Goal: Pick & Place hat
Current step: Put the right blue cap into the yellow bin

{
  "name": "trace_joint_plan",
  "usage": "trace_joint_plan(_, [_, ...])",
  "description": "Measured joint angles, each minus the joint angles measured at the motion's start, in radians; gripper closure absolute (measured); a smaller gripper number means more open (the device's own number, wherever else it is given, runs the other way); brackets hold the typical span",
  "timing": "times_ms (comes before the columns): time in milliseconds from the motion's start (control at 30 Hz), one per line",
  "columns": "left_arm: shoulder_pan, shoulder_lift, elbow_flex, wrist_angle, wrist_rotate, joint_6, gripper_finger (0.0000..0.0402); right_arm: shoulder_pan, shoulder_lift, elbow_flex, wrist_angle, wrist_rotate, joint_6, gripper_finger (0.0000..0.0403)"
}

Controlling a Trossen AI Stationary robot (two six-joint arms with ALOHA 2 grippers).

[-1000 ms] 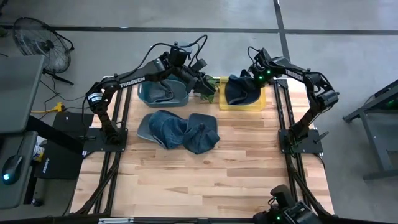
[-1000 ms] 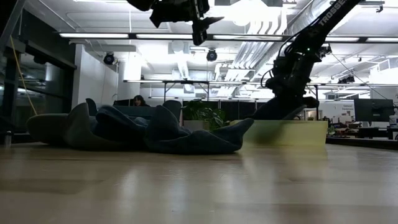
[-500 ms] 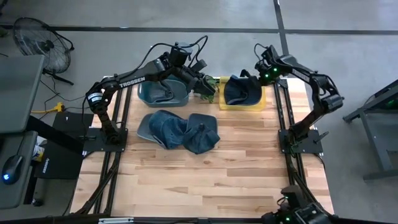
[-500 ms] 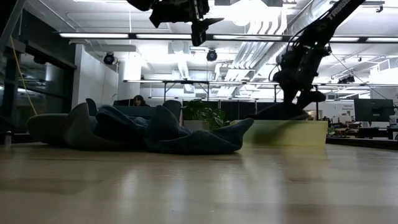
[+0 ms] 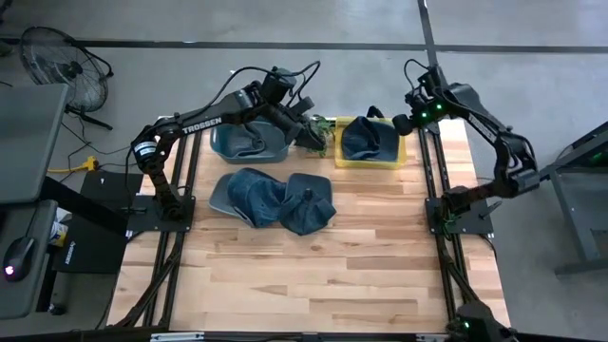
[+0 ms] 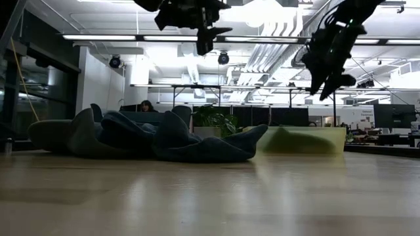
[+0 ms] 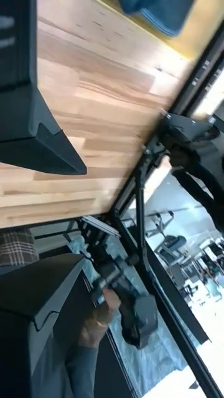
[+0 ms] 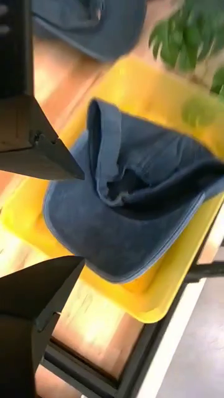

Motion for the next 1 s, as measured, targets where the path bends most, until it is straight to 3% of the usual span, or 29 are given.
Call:
trace_joint_plan(200, [0.000, 0.000, 0.000, -0.152, -0.068, 0.060, 0.0186, 0.061, -0.121, 0.000, -0.022, -0.053, 0.008, 0.0202])
trace_joint_plan(533, [-0.050, -0.019, -0.001, -0.393, -0.290, 0.093, 0.0186, 0.228, -0.267, 0.000, -0.065, -0.059, 0.057, 0.0203])
trace_joint_plan(800, [-0.168, -0.067, 0.000, -0.514, -0.606, 0.005, 0.0186, 0.324, -0.318, 0.000, -0.065, -0.048, 0.048, 0.0203])
trace_joint_plan(1000, [-0.291, -0.085, 0.000, -0.598, -0.893, -0.153, 0.0186, 0.374, -0.323, 0.000, -0.066, -0.047, -0.035, 0.0202])
